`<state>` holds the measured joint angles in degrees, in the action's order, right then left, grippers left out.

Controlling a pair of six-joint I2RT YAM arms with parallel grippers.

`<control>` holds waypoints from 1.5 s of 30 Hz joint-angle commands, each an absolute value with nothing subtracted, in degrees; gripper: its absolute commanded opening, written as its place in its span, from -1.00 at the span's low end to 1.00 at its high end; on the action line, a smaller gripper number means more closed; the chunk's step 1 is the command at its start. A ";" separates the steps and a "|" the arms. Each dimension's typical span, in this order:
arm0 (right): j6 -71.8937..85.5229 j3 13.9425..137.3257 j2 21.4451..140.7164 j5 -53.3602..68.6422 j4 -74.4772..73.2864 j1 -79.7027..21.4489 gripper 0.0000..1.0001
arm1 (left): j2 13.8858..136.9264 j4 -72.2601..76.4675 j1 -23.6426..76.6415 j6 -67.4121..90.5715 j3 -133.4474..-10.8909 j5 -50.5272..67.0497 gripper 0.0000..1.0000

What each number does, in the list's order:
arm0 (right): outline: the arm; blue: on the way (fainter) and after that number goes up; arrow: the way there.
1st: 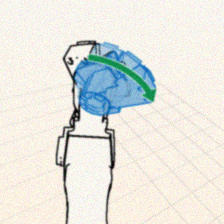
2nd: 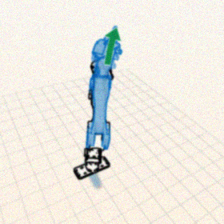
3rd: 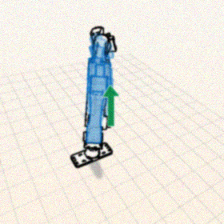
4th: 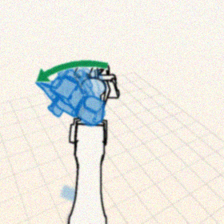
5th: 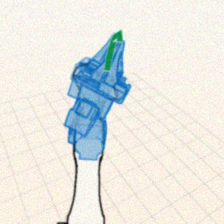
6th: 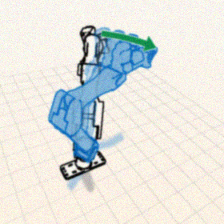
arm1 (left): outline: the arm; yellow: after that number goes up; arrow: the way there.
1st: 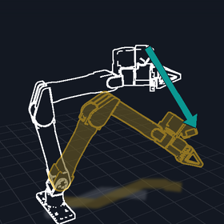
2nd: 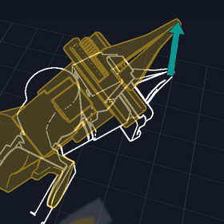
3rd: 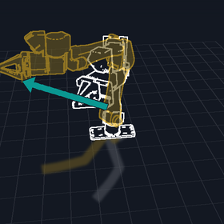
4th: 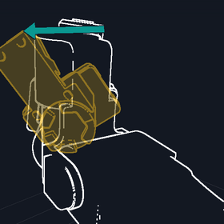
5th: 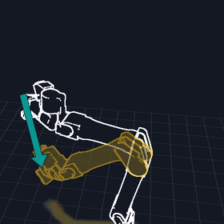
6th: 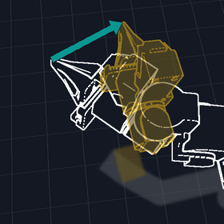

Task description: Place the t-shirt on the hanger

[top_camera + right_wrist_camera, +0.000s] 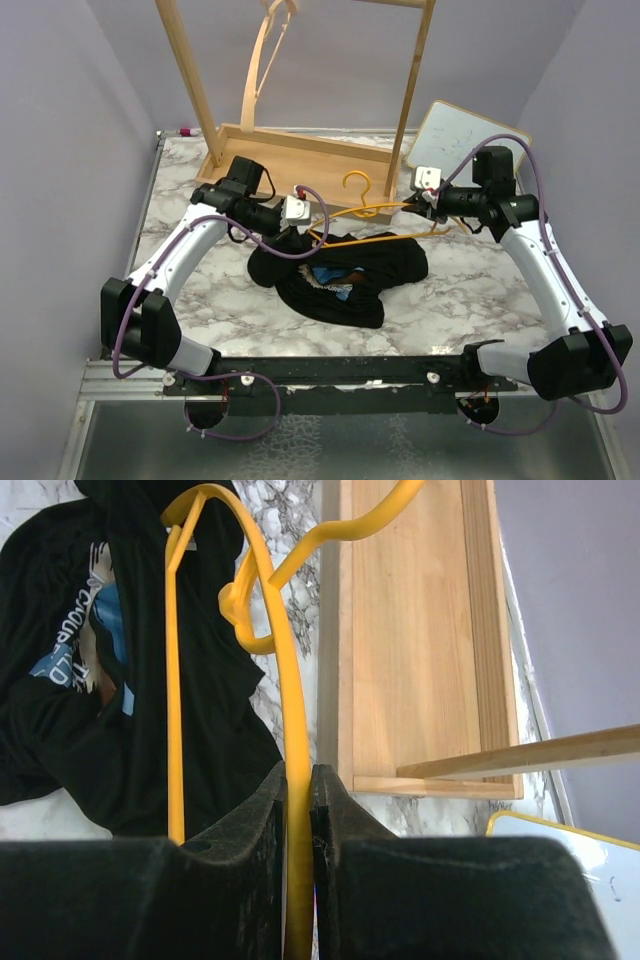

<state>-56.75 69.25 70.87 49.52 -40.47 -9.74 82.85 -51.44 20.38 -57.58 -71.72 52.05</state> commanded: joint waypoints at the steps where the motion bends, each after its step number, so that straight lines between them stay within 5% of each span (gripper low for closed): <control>1: -58.97 69.92 71.50 53.26 -37.84 -9.56 -0.98 | 83.65 -45.30 20.70 -53.15 -73.79 51.87 -1.00; 45: -48.47 58.27 62.04 59.12 -25.06 -9.58 -0.98 | 85.52 -42.34 25.24 -38.07 -87.27 47.66 -1.00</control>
